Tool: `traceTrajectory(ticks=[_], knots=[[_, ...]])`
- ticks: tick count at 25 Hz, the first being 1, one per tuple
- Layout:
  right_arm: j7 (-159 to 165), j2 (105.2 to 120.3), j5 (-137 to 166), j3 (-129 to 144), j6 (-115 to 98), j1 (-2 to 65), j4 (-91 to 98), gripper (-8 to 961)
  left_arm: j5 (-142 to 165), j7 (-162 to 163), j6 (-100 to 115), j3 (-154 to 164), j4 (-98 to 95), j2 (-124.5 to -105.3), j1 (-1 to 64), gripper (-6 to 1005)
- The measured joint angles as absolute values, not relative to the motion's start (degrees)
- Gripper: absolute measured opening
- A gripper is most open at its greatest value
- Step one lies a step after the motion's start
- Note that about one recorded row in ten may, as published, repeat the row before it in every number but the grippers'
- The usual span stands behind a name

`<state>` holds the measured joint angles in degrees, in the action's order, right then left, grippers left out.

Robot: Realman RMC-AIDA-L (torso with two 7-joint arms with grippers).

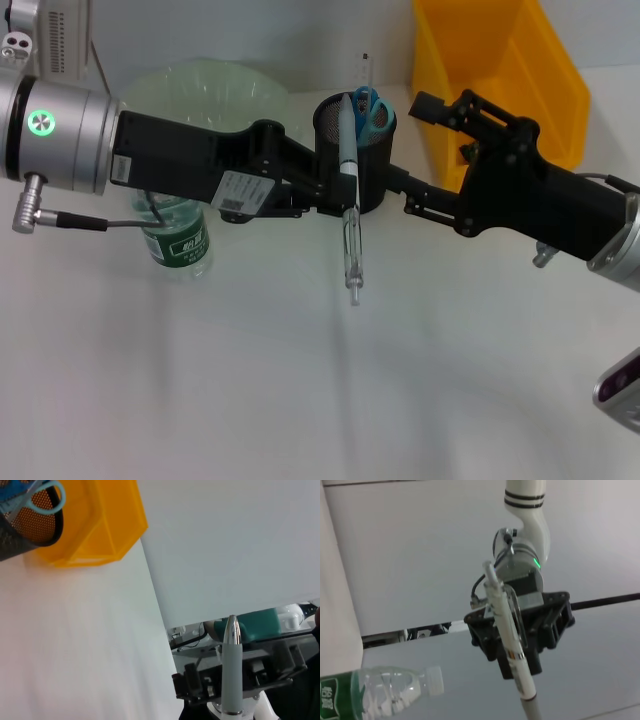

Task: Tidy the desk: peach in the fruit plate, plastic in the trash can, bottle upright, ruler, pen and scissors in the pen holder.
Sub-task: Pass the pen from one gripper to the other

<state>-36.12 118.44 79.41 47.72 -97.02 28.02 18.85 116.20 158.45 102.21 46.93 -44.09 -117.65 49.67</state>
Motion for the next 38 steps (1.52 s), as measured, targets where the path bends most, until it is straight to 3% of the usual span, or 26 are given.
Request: traceTrajectory(ticks=[38], knots=[[-37.97, 118.67, 79.56, 50.08, -98.27, 29.00, 18.30, 759, 117.53, 158.79, 103.69, 47.81, -42.61, -117.07, 49.75, 145]])
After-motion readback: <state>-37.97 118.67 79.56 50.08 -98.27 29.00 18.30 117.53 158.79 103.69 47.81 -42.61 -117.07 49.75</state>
